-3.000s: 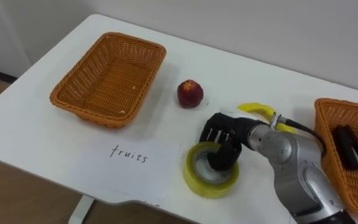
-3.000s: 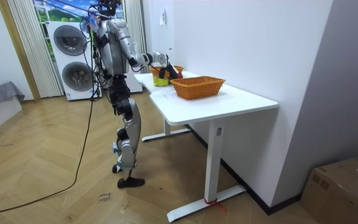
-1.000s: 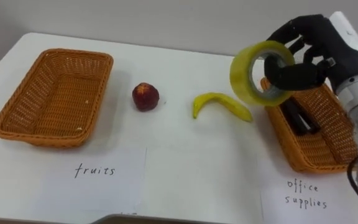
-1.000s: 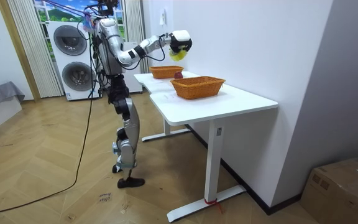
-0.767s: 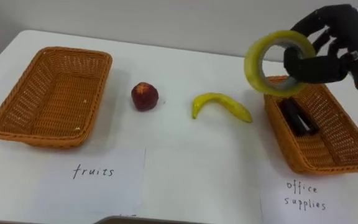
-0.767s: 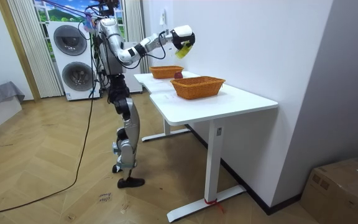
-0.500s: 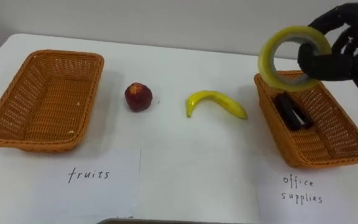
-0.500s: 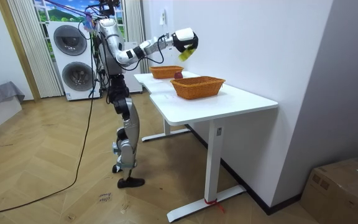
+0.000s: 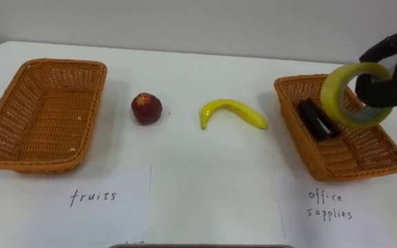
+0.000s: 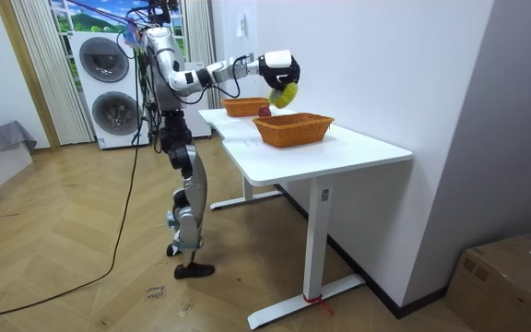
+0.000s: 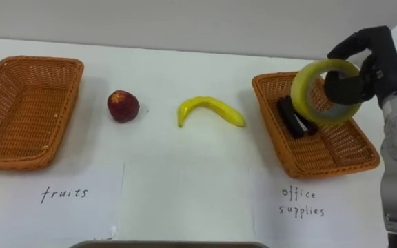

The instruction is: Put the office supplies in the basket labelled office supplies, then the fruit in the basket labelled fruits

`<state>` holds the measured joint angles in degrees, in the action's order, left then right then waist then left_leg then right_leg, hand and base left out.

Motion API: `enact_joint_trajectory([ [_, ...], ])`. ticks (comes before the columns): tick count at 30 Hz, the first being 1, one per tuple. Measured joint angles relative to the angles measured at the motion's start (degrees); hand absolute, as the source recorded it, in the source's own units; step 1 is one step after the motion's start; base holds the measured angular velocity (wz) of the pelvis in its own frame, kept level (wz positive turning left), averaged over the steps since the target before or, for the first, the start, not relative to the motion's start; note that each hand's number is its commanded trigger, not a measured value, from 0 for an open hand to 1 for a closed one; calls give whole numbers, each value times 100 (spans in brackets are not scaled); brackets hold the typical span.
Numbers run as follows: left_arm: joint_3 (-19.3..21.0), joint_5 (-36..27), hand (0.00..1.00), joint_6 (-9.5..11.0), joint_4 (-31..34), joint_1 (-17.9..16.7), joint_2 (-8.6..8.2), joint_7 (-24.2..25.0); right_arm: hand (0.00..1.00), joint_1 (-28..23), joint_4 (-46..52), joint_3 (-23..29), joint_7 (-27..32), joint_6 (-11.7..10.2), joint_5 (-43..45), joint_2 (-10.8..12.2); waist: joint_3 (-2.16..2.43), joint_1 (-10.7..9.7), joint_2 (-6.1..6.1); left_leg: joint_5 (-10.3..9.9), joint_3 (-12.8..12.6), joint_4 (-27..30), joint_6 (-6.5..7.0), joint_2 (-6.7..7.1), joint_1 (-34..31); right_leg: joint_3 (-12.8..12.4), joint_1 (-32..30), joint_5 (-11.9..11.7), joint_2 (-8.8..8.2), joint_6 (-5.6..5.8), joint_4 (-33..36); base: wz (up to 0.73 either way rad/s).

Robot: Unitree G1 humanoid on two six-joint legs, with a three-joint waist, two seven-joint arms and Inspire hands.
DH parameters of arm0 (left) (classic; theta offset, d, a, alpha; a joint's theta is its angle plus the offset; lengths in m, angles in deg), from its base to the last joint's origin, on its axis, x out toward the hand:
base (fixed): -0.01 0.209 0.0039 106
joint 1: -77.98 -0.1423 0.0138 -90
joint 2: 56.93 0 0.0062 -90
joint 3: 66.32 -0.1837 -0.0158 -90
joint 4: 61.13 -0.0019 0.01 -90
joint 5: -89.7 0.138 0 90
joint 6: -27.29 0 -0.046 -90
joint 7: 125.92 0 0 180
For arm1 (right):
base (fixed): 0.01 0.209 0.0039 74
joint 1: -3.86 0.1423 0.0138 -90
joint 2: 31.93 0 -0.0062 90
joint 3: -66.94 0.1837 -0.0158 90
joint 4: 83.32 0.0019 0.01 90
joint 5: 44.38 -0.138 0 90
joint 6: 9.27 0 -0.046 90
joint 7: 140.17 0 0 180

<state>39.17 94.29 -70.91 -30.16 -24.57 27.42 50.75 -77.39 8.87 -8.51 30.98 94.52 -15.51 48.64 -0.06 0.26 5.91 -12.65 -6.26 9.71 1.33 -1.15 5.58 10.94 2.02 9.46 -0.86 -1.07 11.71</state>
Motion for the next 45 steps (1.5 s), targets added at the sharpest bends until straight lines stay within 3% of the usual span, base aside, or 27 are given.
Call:
enact_joint_trajectory([
  [15, 4, -35, 0, 81, -30, -177, 13, -43, 100, -519, -4, -1, -120, -1, 352, 1, -1, 34, -63, -3, -29, -11, -1, -3, 0, -51, -6, 1, 12, 1, -14, -1],
  [16, 4, -20, 0, 85, -33, -217, 14, -61, 67, -556, -3, 0, -121, -1, 413, 1, 0, 34, -64, -3, -40, -15, -1, -2, 0, -64, -7, 1, 27, 1, -13, -5],
  [17, 5, -11, 0, 107, -39, -277, 15, -70, 51, -575, -4, -1, -127, -2, 450, 1, 1, 47, -71, -3, -74, -15, -1, -3, 2, -77, -8, 0, 39, 1, -12, -6],
  [18, 5, -3, 0, 113, -51, -299, 17, -71, 1, -579, -4, -1, -128, -2, 458, 1, 3, 61, -77, -3, -95, -15, -1, -4, 5, -91, -11, 0, 41, 1, -10, -11],
  [27, -3, -13, 0, 127, -72, -400, 114, -97, 0, -697, -5, -26, -125, -26, 465, 3, 11, 180, -143, -3, -147, -20, 0, -10, 7, -133, -18, -17, 43, -2, -7, -2],
  [30, -5, -51, 0, 127, -62, -394, 123, -105, 0, -697, -107, -46, -8, -167, 458, 5, -6, 194, -181, -3, -143, -19, 0, -12, -1, -112, -22, -17, 25, -1, -10, 0],
  [35, -19, -53, 0, 134, -69, -349, 144, -108, 0, -698, -420, -265, 69, -230, 471, 31, 14, 231, -173, -3, -139, -21, 0, -9, -7, -87, -33, -18, 37, 0, -5, 1],
  [45, 0, -59, 0, 169, 112, -337, 142, -216, 0, -704, -121, -270, 61, -255, 508, 30, 47, 273, -138, -2, -137, -19, 1, -10, -75, -58, -97, -19, 9, 1, 3, 0],
])
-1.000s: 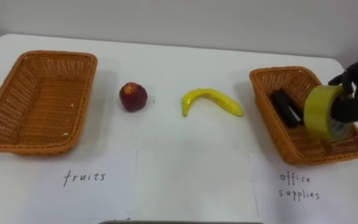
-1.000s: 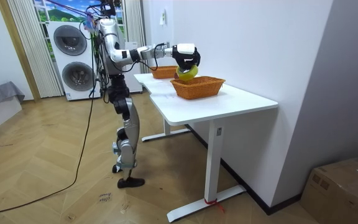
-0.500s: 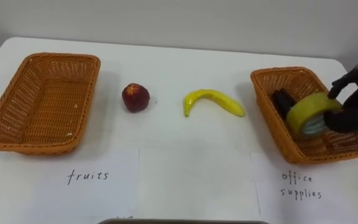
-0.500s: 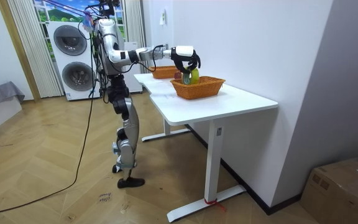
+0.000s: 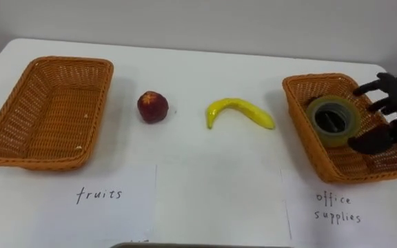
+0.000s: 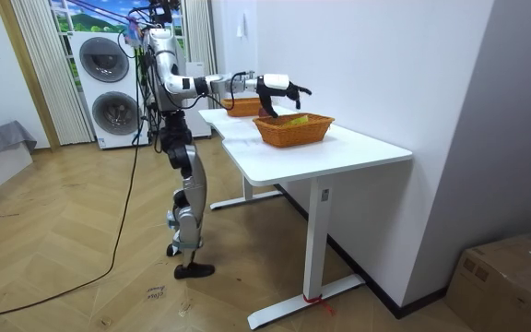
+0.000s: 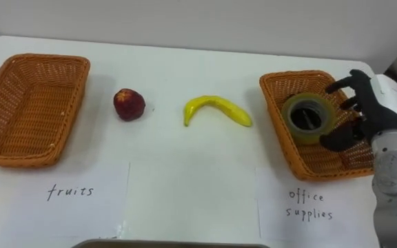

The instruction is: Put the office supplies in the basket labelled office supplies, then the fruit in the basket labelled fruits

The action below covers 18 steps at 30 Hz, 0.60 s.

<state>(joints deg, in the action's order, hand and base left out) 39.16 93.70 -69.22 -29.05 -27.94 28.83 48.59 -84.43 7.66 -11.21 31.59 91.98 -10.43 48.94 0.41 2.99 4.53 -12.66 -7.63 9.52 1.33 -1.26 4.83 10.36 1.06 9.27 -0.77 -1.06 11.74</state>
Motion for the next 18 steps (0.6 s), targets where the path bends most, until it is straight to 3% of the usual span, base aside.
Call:
enact_joint_trajectory([
  [18, -20, -6, 0, 66, -102, -7, -3, -190, 0, 0, 50, 0, -74, -8, -219, 0, -33, 24, 12, 0, 1, -18, 1, 2, 5, -6, 6, -6, 15, 4, 3, 0],
])
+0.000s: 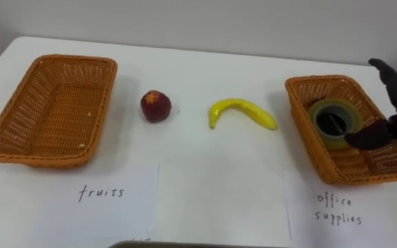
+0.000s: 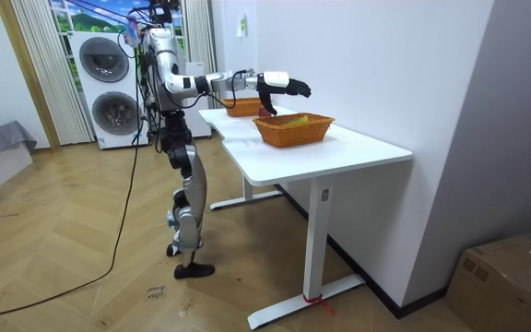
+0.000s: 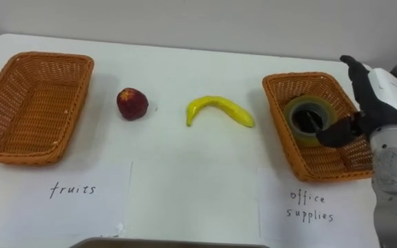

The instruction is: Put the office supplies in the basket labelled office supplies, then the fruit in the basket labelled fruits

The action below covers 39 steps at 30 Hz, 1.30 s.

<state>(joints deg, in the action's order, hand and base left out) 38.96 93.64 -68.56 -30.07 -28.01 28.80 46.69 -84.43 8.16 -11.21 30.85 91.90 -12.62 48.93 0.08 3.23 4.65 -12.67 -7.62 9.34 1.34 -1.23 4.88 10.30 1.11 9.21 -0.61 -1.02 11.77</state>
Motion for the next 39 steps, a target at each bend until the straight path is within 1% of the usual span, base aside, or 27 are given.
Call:
enact_joint_trajectory([
  [2, 0, 2, 0, -2, -86, 3, -7, -94, 0, 0, 8, 1, 0, 0, -4, 0, -3, -2, 7, 0, 2, -1, 0, -1, 0, 1, 0, 0, 3, 0, -2, 0],
  [10, -34, 0, 0, -2, -148, 11, -7, -165, 0, 1, 148, 1, 1, -18, -31, 0, -5, -13, 12, 0, 18, 0, 0, -1, 1, 2, 6, 0, -5, 0, -2, 0],
  [15, -86, 4, 0, 1, -173, 29, -16, -189, 0, 1, 243, 7, 0, -104, -24, 0, -6, -43, 23, 0, 17, 3, 0, 0, -3, 2, 7, 0, -15, 0, -1, 0],
  [20, -103, 4, 0, 2, -186, 54, -28, -188, 0, 32, 423, 9, 1, -169, -33, 0, -30, -112, 49, 0, 11, 5, 0, 2, -20, -4, -5, 0, -15, 0, -19, 0],
  [23, -132, 5, 0, 10, -199, 72, -30, -186, 0, 65, 453, 14, 1, -175, -33, 0, -24, -120, 80, 0, 5, 1, 0, 4, -21, -19, -16, 1, -1, 1, -20, 0],
  [28, -212, 5, 0, 43, -197, 101, -34, -187, 0, 174, 668, 14, 7, -182, -49, 0, -21, -120, 80, -1, 3, -4, 1, 1, -22, -31, -29, 1, 7, 1, -17, 0],
  [31, -273, 1, 0, 44, -200, 112, -35, -196, 0, 281, 683, 10, 12, -180, -50, 0, -21, -114, 78, -1, 11, -4, 1, -2, -17, -30, -27, 1, 9, 1, -8, 0],
  [32, -323, 3, 0, 41, -196, 104, -35, -196, 0, 331, 690, -29, 13, -162, -21, 0, -19, -72, 69, -1, 13, -3, 1, -2, -11, -30, -20, 0, 13, 1, -5, 0],
  [33, -336, 3, 0, 40, -191, 100, -35, -197, 0, 355, 698, -68, 15, -153, 10, 0, -18, -72, 67, -1, 13, -1, 0, -2, -7, -28, -16, 0, 14, 0, -5, 0],
  [37, -439, 1, 0, 37, -169, 114, -32, -197, 0, 491, 766, -367, 11, -105, 37, 0, -13, -4, 70, 0, 15, 10, 0, -8, 1, 3, -5, -5, 15, -8, 7, 0],
  [39, -439, 1, 0, 38, -170, 109, -33, -196, 0, 527, 803, -438, 2, -103, 28, 0, -10, 36, 76, 0, 17, 15, 0, -9, 0, 17, -2, -7, 12, -10, 9, 2],
])
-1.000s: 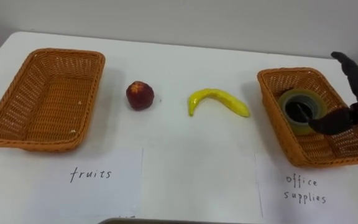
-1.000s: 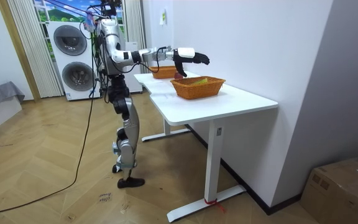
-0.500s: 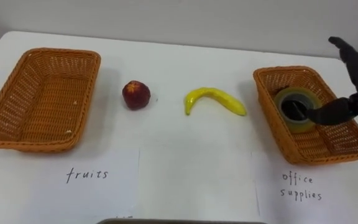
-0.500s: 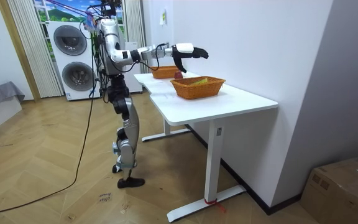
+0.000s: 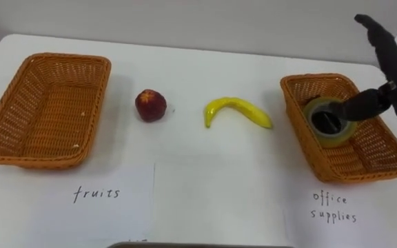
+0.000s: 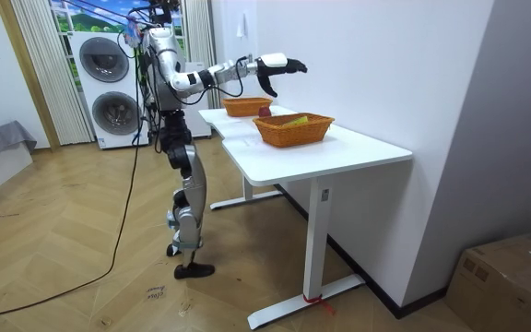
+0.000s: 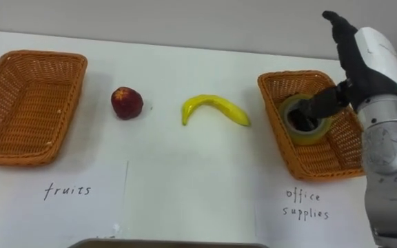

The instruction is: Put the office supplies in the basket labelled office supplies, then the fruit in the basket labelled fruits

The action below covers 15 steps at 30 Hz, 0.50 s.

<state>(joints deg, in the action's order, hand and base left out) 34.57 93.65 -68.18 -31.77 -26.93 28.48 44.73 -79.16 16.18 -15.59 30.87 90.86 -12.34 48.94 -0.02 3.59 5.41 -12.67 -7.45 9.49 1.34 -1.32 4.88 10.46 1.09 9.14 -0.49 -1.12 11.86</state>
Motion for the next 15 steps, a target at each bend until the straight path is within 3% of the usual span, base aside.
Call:
enact_joint_trajectory([
  [15, 5, 7, 0, -85, 253, -84, 27, 129, 0, 259, 36, -257, -1, 41, -70, 0, -3, 210, 71, 0, 86, -22, 0, 8, -23, 95, 35, -1, -18, 2, -9, 2],
])
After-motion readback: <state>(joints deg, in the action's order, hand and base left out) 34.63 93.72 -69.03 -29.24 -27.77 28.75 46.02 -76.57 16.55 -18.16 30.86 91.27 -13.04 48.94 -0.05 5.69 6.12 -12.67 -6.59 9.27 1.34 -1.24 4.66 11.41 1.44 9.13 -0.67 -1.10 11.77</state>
